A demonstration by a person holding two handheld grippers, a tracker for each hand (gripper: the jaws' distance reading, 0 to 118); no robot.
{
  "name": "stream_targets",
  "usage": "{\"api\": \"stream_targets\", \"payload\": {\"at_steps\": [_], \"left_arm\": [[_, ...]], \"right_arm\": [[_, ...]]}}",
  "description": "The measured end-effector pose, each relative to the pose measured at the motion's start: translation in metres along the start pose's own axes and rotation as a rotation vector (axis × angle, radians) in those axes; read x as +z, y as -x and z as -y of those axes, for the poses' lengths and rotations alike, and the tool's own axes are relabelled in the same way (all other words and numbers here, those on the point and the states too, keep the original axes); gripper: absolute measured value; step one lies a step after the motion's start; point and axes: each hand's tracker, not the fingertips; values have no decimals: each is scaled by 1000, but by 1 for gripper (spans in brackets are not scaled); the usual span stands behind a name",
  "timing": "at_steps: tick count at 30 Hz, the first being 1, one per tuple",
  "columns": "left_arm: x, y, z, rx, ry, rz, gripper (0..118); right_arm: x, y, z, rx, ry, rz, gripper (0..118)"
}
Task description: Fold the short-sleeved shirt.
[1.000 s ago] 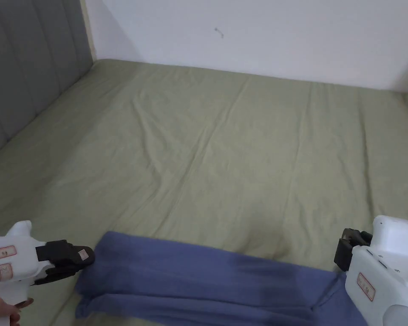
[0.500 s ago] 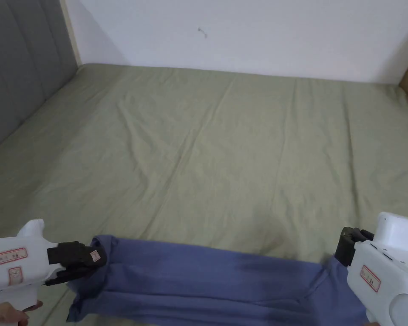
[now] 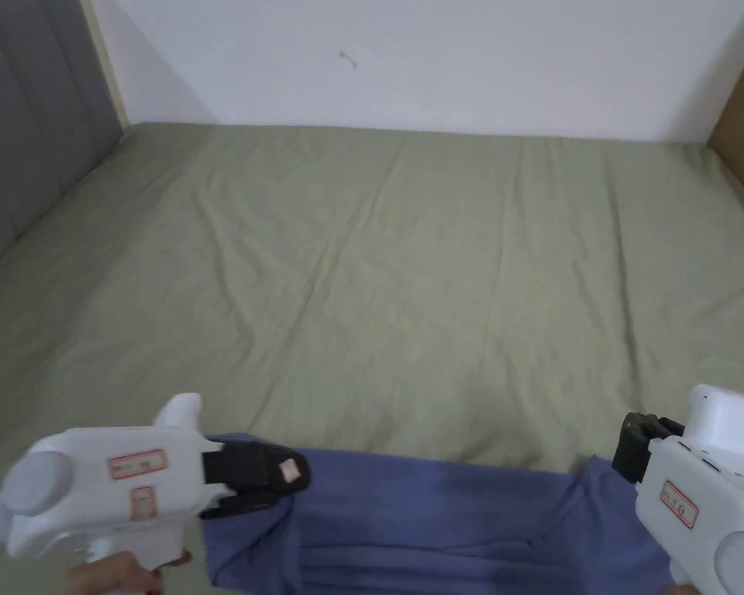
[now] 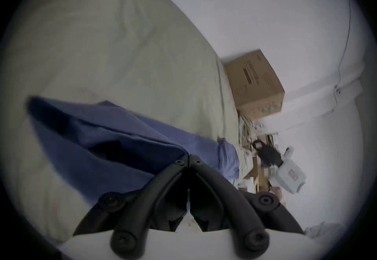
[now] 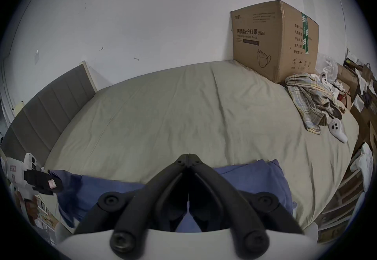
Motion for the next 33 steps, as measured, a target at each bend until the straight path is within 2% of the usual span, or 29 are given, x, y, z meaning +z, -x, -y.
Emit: {"api": "stream_targets", "payload": {"at_steps": [4,7,8,10,14,15,17,18,19,20,21,22,23,26,28,30,31,32,33], "left_arm": [[-63,-34,10,-79,86,38,0],[-102,-50,16,-54,133,72,0],[-111,-61,20,-89,137,31,0],[-131,-75,25,-138,173,38,0],[-161,-91,42,-127,228,70,3],[-166,-96,45,-163,248,33,10],[-172,-99,50,-184,245,-23,47],[-174,-99,51,-174,248,-20,57],[-175,-97,51,-157,254,-12,57],[-172,-97,53,-130,257,-6,92],[-170,-99,53,-130,257,1,108],[-162,-103,53,-134,248,8,115],[-152,-108,50,-150,223,17,116],[-115,-119,36,-209,141,-20,116],[-81,-125,25,-211,76,-43,109],[-53,-121,17,-194,3,-23,82],[-38,-117,14,-186,-36,-33,61],[-29,-118,14,-184,-69,-52,28],[-19,-117,13,-206,-93,-96,6]], "right_arm": [[3,-15,-2,-25,-8,18,1],[6,-30,-3,-49,-10,36,1],[6,-36,-3,-58,-11,43,1],[8,-47,-2,-78,-9,55,1],[10,-65,2,-113,0,82,1],[10,-69,3,-118,3,83,1],[10,-75,5,-133,9,84,1],[10,-77,5,-137,10,84,1],[11,-78,6,-139,12,84,1],[12,-79,7,-140,13,83,1],[12,-80,7,-139,14,81,1],[12,-80,8,-141,15,79,1],[12,-80,8,-145,16,75,1],[12,-81,8,-152,18,62,1],[12,-80,8,-151,18,51,1],[12,-80,8,-148,16,40,1],[12,-80,8,-148,19,37,1],[11,-80,9,-148,22,33,1],[11,-80,10,-150,25,31,1]]}}
